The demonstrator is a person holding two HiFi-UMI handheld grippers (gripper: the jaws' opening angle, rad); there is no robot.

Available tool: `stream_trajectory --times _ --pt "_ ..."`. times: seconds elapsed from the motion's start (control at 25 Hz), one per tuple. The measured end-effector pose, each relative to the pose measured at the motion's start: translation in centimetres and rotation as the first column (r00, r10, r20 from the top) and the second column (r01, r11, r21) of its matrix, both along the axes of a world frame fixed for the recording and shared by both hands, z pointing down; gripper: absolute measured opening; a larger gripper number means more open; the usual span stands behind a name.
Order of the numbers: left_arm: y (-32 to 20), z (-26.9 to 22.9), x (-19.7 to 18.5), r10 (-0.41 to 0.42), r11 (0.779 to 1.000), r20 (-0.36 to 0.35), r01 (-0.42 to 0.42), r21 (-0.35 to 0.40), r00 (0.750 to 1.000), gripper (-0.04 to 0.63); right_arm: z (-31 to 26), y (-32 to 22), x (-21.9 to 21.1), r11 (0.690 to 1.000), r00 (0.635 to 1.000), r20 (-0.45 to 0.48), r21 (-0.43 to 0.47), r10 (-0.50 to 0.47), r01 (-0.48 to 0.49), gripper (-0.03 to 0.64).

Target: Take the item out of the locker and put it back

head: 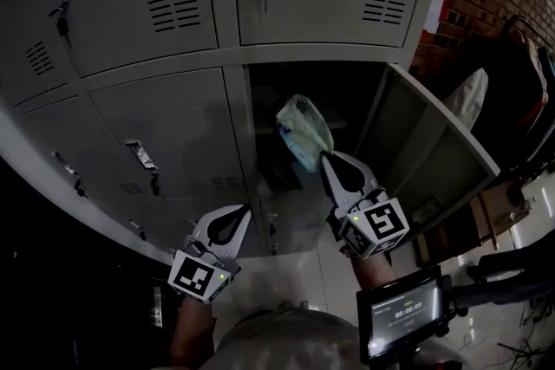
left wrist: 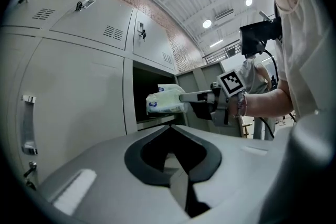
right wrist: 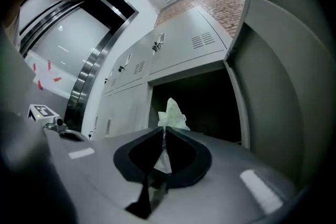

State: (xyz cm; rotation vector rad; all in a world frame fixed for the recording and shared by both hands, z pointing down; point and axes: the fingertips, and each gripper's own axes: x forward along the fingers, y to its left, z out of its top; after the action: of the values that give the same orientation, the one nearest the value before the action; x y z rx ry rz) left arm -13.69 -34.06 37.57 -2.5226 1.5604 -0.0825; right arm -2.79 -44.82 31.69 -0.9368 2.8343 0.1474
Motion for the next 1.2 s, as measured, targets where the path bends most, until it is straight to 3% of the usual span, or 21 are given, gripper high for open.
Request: stream_trajectory --times 0.28,0.52,0.56,0.68,0.8,0.96,1.2 --pt "-1.6 0.1 -1.6 0.019 1.0 -0.003 -0.019 -0.019 1.0 0.003 -0.4 -6.4 -2.5 0.992 0.99 -0.059 0.024 0.125 -0.123 0.012" --pt "-1.9 0.3 -3.3 0.005 0.999 -0.02 -0.006 -0.036 1.0 0.003 1.9 -8.6 -4.1 0.989 0.985 -0.091 -0.001 0.149 -0.15 0.014" --pt "-2.0 0.3 -3.5 0.002 0.999 -0.02 -0.003 -0.037 1.0 0.003 2.0 -8.7 -4.4 0.989 0.985 -0.091 -0.001 0.147 -0.147 0.035" --pt "-2.1 0.2 -3.8 0.01 0.999 -0.015 -0.01 -0.036 1.0 0.005 1.6 -8.7 -4.9 0.989 0.987 -0.069 -0.011 0.144 -0.145 0.286" --pt "-1.9 0.1 -4.1 0.022 0.999 -0.016 -0.023 -0.033 1.0 0.004 0.8 -7.9 -4.5 0.99 0.99 -0.028 -0.009 0.142 -0.142 0.302" --pt "-1.5 0.1 -4.9 0.02 1.0 -0.029 -0.02 -0.007 0.999 0.004 -0.4 -6.4 -3.2 0.985 0.985 0.008 0.001 0.172 -0.172 0.28" --pt "0.8 0.4 -5.3 0.07 0.997 -0.042 -0.071 -0.022 0.997 0.003 0.0 -2.3 -1.6 0.972 0.972 0.021 -0.015 0.233 -0.233 0.002"
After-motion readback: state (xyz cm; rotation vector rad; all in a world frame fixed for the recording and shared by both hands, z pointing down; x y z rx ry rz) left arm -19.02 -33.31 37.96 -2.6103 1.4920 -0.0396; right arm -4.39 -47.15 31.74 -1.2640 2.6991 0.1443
